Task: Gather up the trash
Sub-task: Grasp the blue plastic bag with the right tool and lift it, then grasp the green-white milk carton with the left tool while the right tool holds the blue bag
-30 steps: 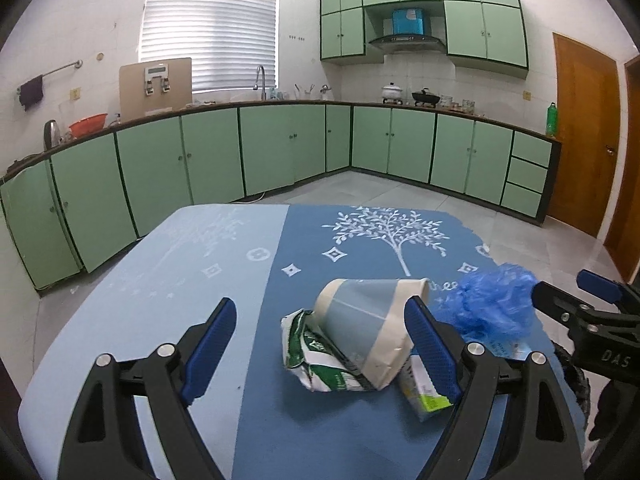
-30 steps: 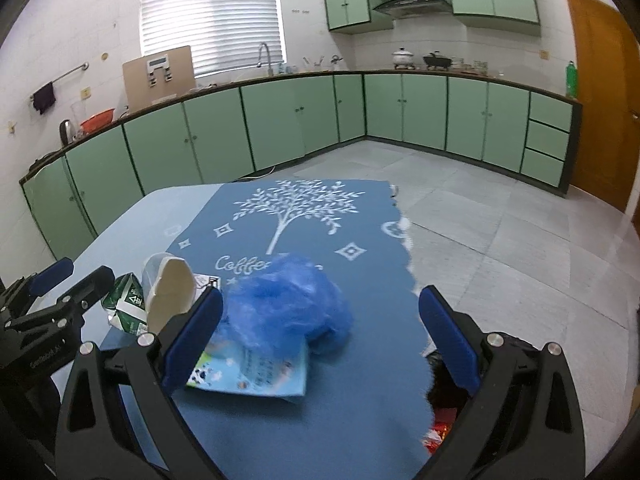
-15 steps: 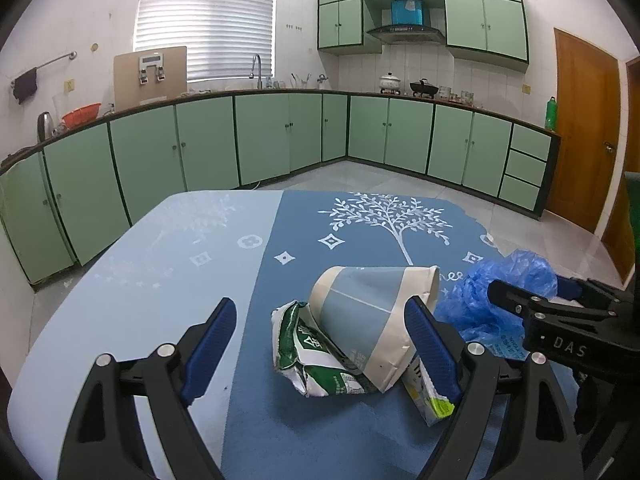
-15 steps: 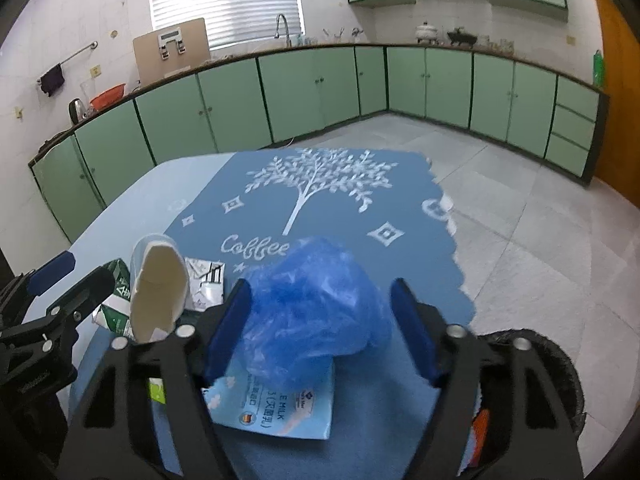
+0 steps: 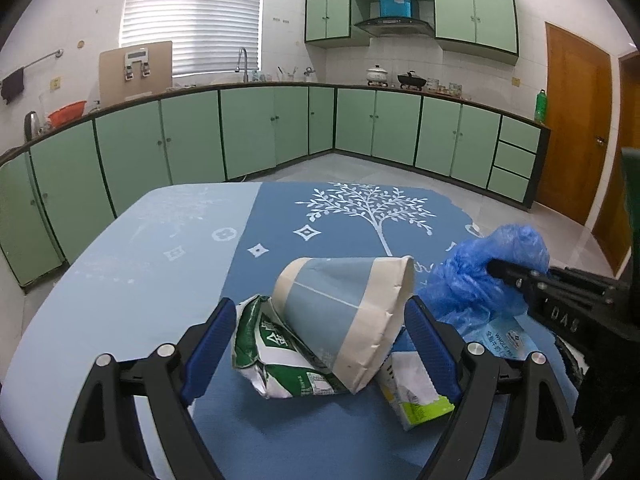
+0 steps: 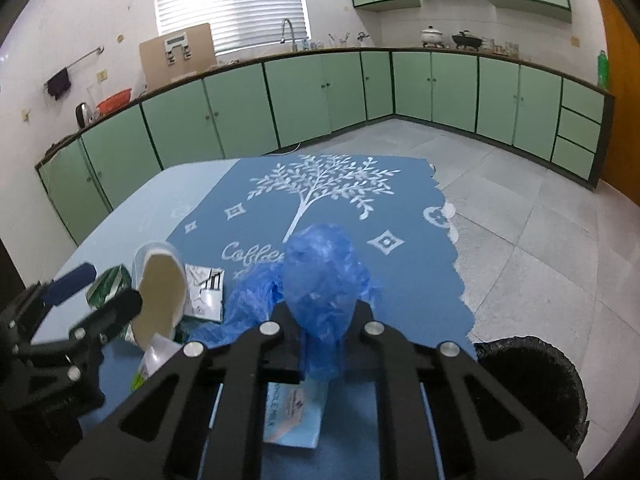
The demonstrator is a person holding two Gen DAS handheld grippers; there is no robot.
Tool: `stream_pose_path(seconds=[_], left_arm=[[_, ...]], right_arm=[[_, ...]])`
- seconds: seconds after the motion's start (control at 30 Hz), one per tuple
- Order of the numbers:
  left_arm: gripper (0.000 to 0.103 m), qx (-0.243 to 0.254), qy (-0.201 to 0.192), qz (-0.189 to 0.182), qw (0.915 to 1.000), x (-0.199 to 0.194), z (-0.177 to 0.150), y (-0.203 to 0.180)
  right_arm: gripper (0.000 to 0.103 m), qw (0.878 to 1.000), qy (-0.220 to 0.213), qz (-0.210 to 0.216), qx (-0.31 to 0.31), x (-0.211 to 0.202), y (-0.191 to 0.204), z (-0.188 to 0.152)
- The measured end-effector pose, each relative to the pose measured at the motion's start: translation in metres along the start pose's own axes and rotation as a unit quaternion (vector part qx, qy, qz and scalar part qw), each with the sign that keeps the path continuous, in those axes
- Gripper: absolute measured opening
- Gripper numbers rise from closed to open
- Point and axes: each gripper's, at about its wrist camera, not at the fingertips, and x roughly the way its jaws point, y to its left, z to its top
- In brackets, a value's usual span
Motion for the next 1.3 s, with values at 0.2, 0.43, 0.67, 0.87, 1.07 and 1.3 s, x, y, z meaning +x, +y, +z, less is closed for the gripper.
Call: stream_pose_path(seconds=[0.2,0.43,0.67,0.87,1.07,1.3], left_arm=[[0.084,0.013,-0.002,0.015,0.9998,0.007,0.001,-0.008],[0.074,0.008,0.000,0.032,0.9995,0.010,-0.001,-0.004],[0.068,-0.003,0.001,0.021,0.9998,0.002,-0.001,0.002],[0.054,0.005,-0.003,0.015,0.9999,-0.007,-0.004,0.005],[0.053,-0.015,0.009,0.016,0.9997,-0.009,-0.007,0.018],[0.068,-0.017,0.010,0.020,0.9996,-0.013,-0.010,0.020]], right_arm=[[0.009,1.000,-0.007,-0.001,0.003,0.000,-0.004,0.004],[0.010,1.000,-0.007,-0.003,0.004,0.000,-0.005,0.002],[0.010,1.000,-0.010,-0.004,0.003,-0.003,-0.003,0.004],[0.010,1.000,-0.014,-0.004,-0.003,-0.011,0.002,0.005],[0.010,1.000,-0.022,-0.005,-0.007,-0.019,0.006,0.006],[0.010,0.999,-0.027,-0.012,-0.012,-0.025,0.009,0.010]])
